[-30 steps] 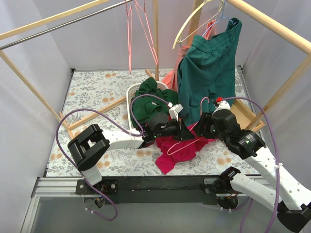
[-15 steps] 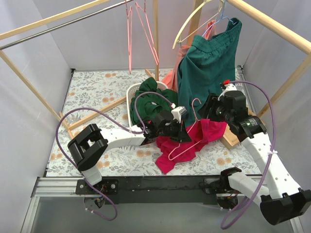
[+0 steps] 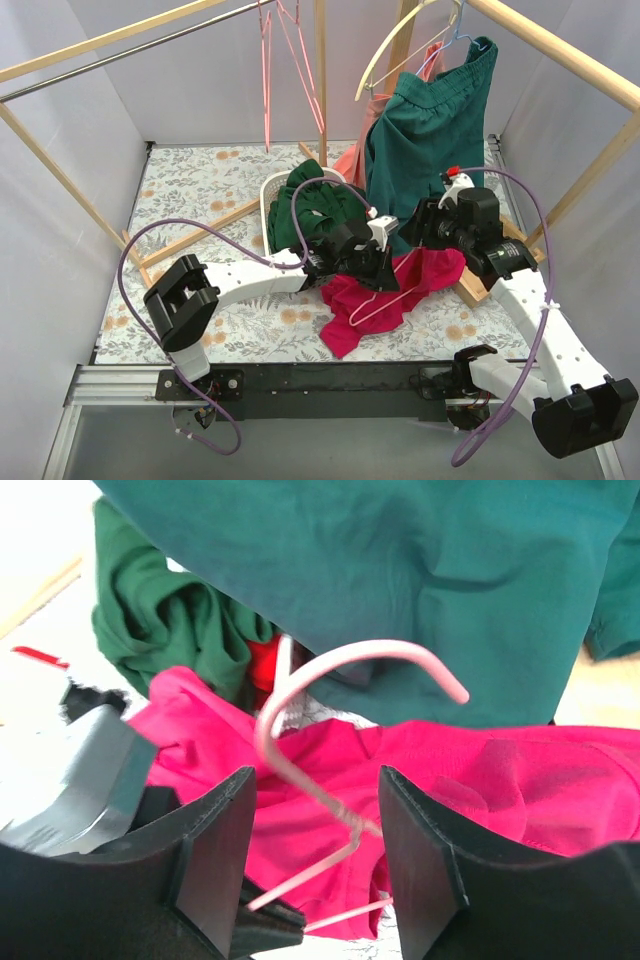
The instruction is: Place the t-shirt on the hanger
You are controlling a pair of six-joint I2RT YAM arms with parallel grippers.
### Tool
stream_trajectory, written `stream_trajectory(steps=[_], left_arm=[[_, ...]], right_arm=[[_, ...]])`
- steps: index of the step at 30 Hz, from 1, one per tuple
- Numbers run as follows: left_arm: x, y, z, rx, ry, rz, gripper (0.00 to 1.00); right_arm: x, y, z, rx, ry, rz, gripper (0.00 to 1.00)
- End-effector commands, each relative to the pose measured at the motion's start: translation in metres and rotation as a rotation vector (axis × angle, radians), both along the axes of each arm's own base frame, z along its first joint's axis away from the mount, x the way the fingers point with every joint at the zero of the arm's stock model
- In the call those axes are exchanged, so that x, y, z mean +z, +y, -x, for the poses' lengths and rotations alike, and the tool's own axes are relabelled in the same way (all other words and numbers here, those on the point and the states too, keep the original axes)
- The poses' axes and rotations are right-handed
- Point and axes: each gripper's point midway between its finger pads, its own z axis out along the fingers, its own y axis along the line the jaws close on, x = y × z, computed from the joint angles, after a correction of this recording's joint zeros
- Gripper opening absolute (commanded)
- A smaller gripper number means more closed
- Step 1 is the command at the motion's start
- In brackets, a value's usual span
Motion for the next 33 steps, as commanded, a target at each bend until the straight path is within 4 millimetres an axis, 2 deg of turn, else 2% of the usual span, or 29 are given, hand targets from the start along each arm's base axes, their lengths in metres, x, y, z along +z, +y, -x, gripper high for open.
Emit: stream_trajectory(steps=[1,3,5,6,7,8,9,13,15,16,17,20,21,22,24,25,27,28,30,31,33], left_arm=[[0.005,-0.004,0.007,-0.041,-0.041,-0.040,0.00],[0.006,-0.006,0.008,-0.043,-0.046,-0.046,0.00],[0.005,-0.005,0.007,-0.029,-0.045,-0.056,0.00],[0.006,-0.005,0.006,-0.023,-0.046,-0.059,0.00],[0.006,-0.005,0.005,-0.014,-0.040,-0.064,0.00],[0.008,-0.005,0.004,-0.007,-0.041,-0.064,0.00],[0.012,-0.006,0.000,0.013,-0.047,-0.062,0.00],[0.027,-0.001,-0.011,0.123,-0.032,-0.060,0.47],[0.041,0.006,-0.014,0.170,-0.036,-0.047,0.56],[0.038,0.014,-0.018,0.222,-0.029,-0.073,0.66],[0.053,0.021,-0.019,0.269,-0.014,-0.045,0.69],[0.058,0.044,-0.022,0.368,0.043,-0.021,0.77],[0.075,0.053,-0.021,0.382,0.042,0.019,0.77],[0.079,0.064,-0.029,0.430,0.035,0.023,0.78],[0.079,0.080,-0.030,0.472,0.061,0.018,0.77],[0.084,0.092,-0.027,0.479,0.068,0.017,0.73],[0.074,0.102,-0.023,0.451,0.116,-0.018,0.64],[0.060,0.107,-0.017,0.434,0.143,-0.076,0.61],[0.044,0.107,-0.001,0.369,0.202,-0.129,0.51],[0.034,0.105,0.004,0.338,0.227,-0.154,0.50],[0.026,0.099,0.013,0.286,0.257,-0.170,0.47]], right_arm=[[-0.008,-0.001,-0.009,-0.004,-0.036,0.012,0.58],[-0.008,-0.002,-0.009,-0.009,-0.047,0.011,0.54],[-0.010,-0.004,-0.007,-0.012,-0.057,0.017,0.44],[-0.011,-0.004,-0.006,-0.014,-0.059,0.021,0.25],[-0.015,-0.007,-0.005,-0.021,-0.056,0.028,0.14],[-0.015,-0.008,-0.003,-0.027,-0.061,0.027,0.05],[-0.016,-0.009,-0.001,-0.028,-0.062,0.029,0.01],[-0.017,-0.015,0.007,-0.049,-0.090,0.028,0.01],[-0.016,-0.017,0.012,-0.045,-0.112,0.025,0.01],[-0.015,-0.017,0.014,-0.039,-0.121,0.021,0.01],[-0.015,-0.018,0.018,-0.031,-0.133,0.022,0.01],[-0.018,-0.019,0.026,-0.023,-0.148,0.017,0.01],[-0.023,-0.018,0.030,-0.010,-0.140,0.014,0.01],[-0.022,-0.018,0.033,-0.007,-0.153,0.009,0.01],[-0.025,-0.018,0.037,0.006,-0.152,0.004,0.01],[-0.024,-0.017,0.039,0.014,-0.160,-0.003,0.01],[-0.021,-0.014,0.044,0.032,-0.174,-0.020,0.01],[-0.019,-0.013,0.046,0.042,-0.184,-0.025,0.01],[-0.020,-0.011,0.050,0.060,-0.186,-0.033,0.01],[-0.022,-0.012,0.052,0.064,-0.192,-0.033,0.01],[-0.023,-0.012,0.055,0.071,-0.197,-0.034,0.01]])
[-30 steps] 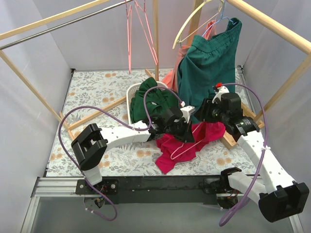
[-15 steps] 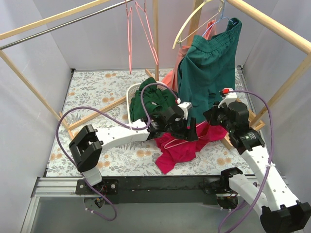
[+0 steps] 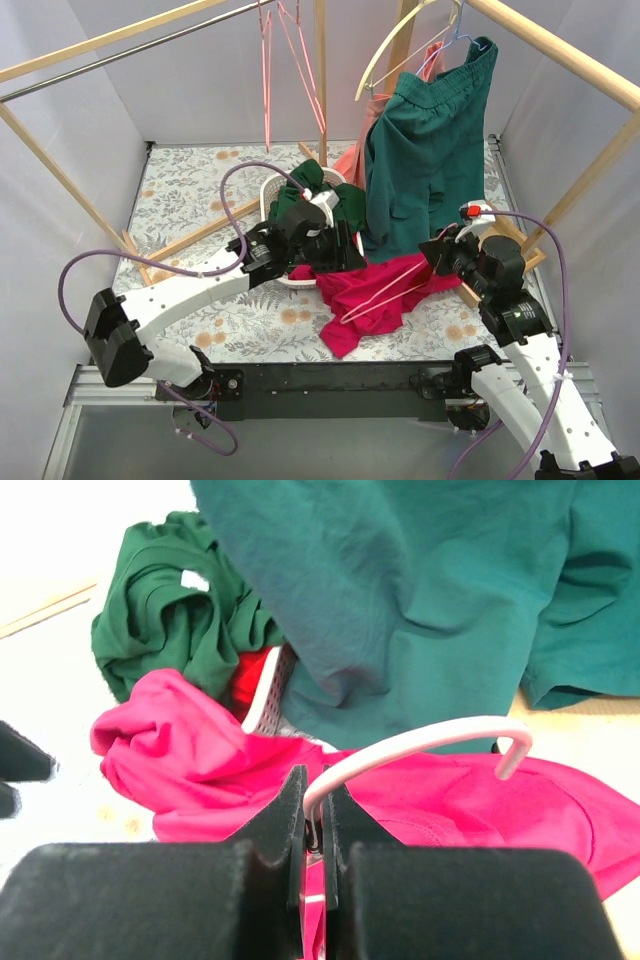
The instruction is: Place the t-shirt on the hanger
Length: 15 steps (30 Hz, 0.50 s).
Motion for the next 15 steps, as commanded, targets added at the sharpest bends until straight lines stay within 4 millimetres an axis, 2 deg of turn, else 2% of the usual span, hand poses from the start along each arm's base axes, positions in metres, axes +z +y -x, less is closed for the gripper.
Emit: stream_trajectory(steps=[1,2,4,5,8,9,11,12,15], left_arm=[[-0.056,-0.002,0.041,-0.160,0.178,-0.132,0.47],[-0.067,-0.007,0.042,-0.174,0.198,-0.156,0.47],[-0.072,-0.018,0.046,-0.206,0.195,-0.179,0.47],[-0.086,-0.024,0.046,-0.213,0.218,-0.211,0.46],[-0.094,-0.040,0.049,-0.240,0.213,-0.240,0.46],[-0.107,-0.044,0.049,-0.243,0.230,-0.273,0.45],[-0.111,-0.053,0.049,-0.242,0.213,-0.304,0.45],[-0.123,-0.056,0.048,-0.233,0.219,-0.336,0.45],[-0.129,-0.065,0.045,-0.216,0.202,-0.359,0.48]], right_arm=[[-0.021,0.011,0.021,0.061,0.095,-0.055,0.01],[-0.024,0.011,0.022,0.060,0.097,-0.056,0.01],[-0.022,0.011,0.023,0.066,0.088,-0.058,0.01],[-0.021,0.011,0.023,0.066,0.085,-0.059,0.01],[-0.017,0.010,0.022,0.059,0.076,-0.058,0.01],[-0.017,0.009,0.022,0.055,0.072,-0.052,0.01],[-0.015,0.008,0.021,0.053,0.066,-0.049,0.01],[-0.014,0.008,0.021,0.050,0.064,-0.047,0.01],[-0.014,0.006,0.021,0.045,0.064,-0.042,0.01]])
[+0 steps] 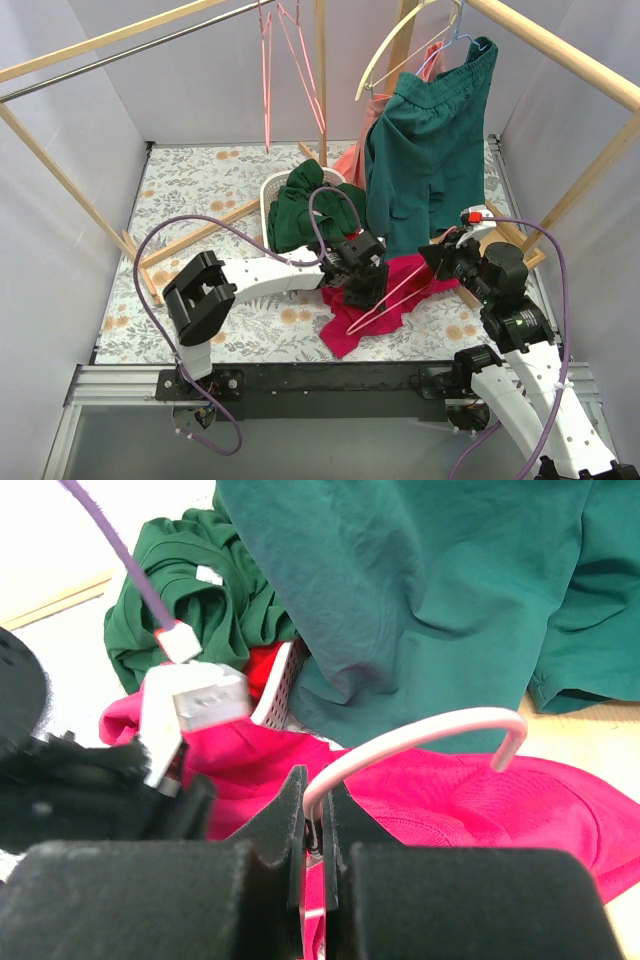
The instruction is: Place the t-shirt on the hanger
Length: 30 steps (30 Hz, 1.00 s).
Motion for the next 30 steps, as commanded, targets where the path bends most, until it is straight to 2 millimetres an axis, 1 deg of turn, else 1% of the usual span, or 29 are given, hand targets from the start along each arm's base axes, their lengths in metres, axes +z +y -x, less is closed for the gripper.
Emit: stream_trajectory(steps=[1,3,4,6,7,8,10,12,15,16,18,19,20,21,22,23,24,26,27,28,29,30], left_arm=[[0.006,-0.013,-0.002,-0.005,-0.059,-0.017,0.48],[0.000,-0.014,-0.006,0.017,-0.082,-0.042,0.50],[-0.008,-0.015,-0.003,0.016,-0.085,-0.061,0.50],[-0.016,-0.011,-0.010,0.058,-0.129,-0.102,0.49],[-0.020,-0.012,-0.009,0.059,-0.142,-0.113,0.49],[-0.023,-0.010,-0.010,0.062,-0.152,-0.125,0.48],[-0.030,-0.005,-0.016,0.087,-0.186,-0.160,0.42],[-0.035,-0.003,-0.021,0.104,-0.211,-0.176,0.39],[-0.035,-0.006,-0.022,0.095,-0.216,-0.164,0.24],[-0.034,-0.006,-0.021,0.092,-0.212,-0.160,0.14],[-0.023,-0.008,-0.019,0.086,-0.216,-0.128,0.03],[-0.021,-0.005,-0.019,0.086,-0.218,-0.125,0.00],[-0.015,-0.004,-0.019,0.085,-0.227,-0.113,0.00],[0.005,-0.002,-0.019,0.095,-0.249,-0.073,0.00],[0.008,0.005,-0.021,0.104,-0.260,-0.072,0.00],[0.017,0.008,-0.022,0.114,-0.268,-0.060,0.00],[0.031,0.018,-0.026,0.140,-0.271,-0.052,0.00],[0.039,0.035,-0.029,0.178,-0.275,-0.048,0.00],[0.046,0.041,-0.036,0.211,-0.281,-0.028,0.00],[0.066,0.049,-0.037,0.231,-0.296,0.027,0.00],[0.064,0.057,-0.035,0.230,-0.278,0.037,0.00],[0.072,0.064,-0.042,0.264,-0.278,0.072,0.00]], right_arm=[[-0.015,0.005,0.011,0.015,0.101,-0.034,0.01],[-0.015,0.005,0.011,0.013,0.102,-0.032,0.01],[-0.016,0.004,0.010,0.010,0.105,-0.031,0.01],[-0.016,0.005,0.010,0.010,0.107,-0.030,0.01],[-0.015,0.005,0.010,0.012,0.105,-0.031,0.01],[-0.015,0.004,0.010,0.007,0.106,-0.030,0.01],[-0.013,0.003,0.008,-0.002,0.101,-0.027,0.01],[-0.011,0.002,0.008,-0.003,0.098,-0.024,0.01],[-0.008,0.001,0.006,-0.010,0.096,-0.012,0.01],[-0.007,0.000,0.006,-0.016,0.095,-0.009,0.01],[-0.001,-0.003,0.004,-0.030,0.089,0.000,0.01],[0.001,-0.004,0.003,-0.032,0.086,0.005,0.01],[0.005,-0.004,0.002,-0.034,0.082,0.007,0.01],[0.013,-0.005,0.001,-0.039,0.065,0.011,0.01],[0.015,-0.006,0.001,-0.043,0.064,0.015,0.01],[0.018,-0.007,0.001,-0.048,0.061,0.018,0.01],[0.023,-0.008,-0.001,-0.054,0.052,0.022,0.01],[0.026,-0.012,-0.002,-0.072,0.055,0.029,0.01],[0.032,-0.016,-0.005,-0.099,0.041,0.033,0.01],[0.033,-0.018,-0.006,-0.113,0.041,0.034,0.01],[0.035,-0.019,-0.007,-0.124,0.039,0.033,0.01],[0.037,-0.023,-0.011,-0.151,0.037,0.041,0.01]])
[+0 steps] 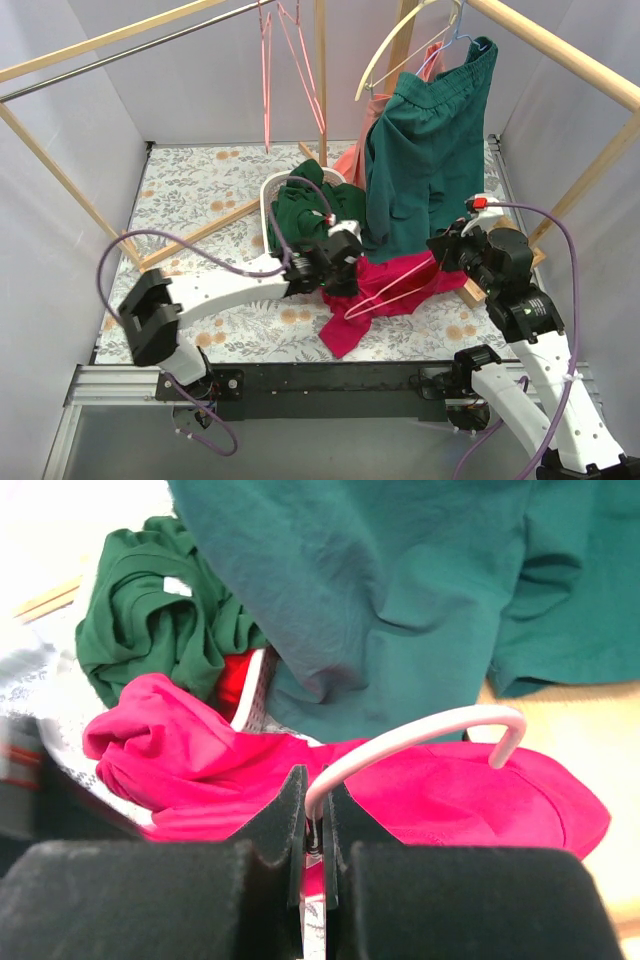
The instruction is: Place the t-shirt on the hanger
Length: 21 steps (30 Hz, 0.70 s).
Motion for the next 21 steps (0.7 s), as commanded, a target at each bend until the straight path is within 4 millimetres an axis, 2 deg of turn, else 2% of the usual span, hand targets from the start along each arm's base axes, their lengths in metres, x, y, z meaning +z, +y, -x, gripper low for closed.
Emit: stream_trajectory(steps=[1,2,3,6,8,11,14,16,21], left_arm=[[0.061,0.036,-0.022,0.103,-0.067,0.174,0.00],[0.060,0.042,-0.017,0.085,-0.045,0.193,0.00],[0.065,0.048,-0.025,0.105,-0.056,0.216,0.00],[0.082,0.062,-0.025,0.082,-0.095,0.263,0.00],[0.098,0.065,-0.017,0.027,-0.123,0.302,0.00],[0.111,0.068,-0.011,-0.015,-0.147,0.328,0.00],[0.127,0.073,-0.003,-0.059,-0.176,0.363,0.00],[0.145,0.077,0.001,-0.069,-0.208,0.404,0.00],[0.177,0.083,0.003,-0.080,-0.264,0.453,0.00]], right_arm=[[0.022,-0.013,-0.006,-0.096,-0.014,-0.010,0.01],[0.025,-0.014,-0.008,-0.109,-0.020,-0.009,0.01],[0.026,-0.018,-0.012,-0.136,-0.017,0.000,0.01],[0.035,-0.027,-0.021,-0.204,-0.025,0.007,0.01],[0.044,-0.031,-0.025,-0.236,-0.038,0.006,0.01],[0.053,-0.036,-0.031,-0.276,-0.047,-0.002,0.01],[0.058,-0.041,-0.037,-0.319,-0.049,0.006,0.01],[0.062,-0.041,-0.041,-0.318,-0.056,0.016,0.01],[0.063,-0.043,-0.045,-0.325,-0.070,0.036,0.01]])
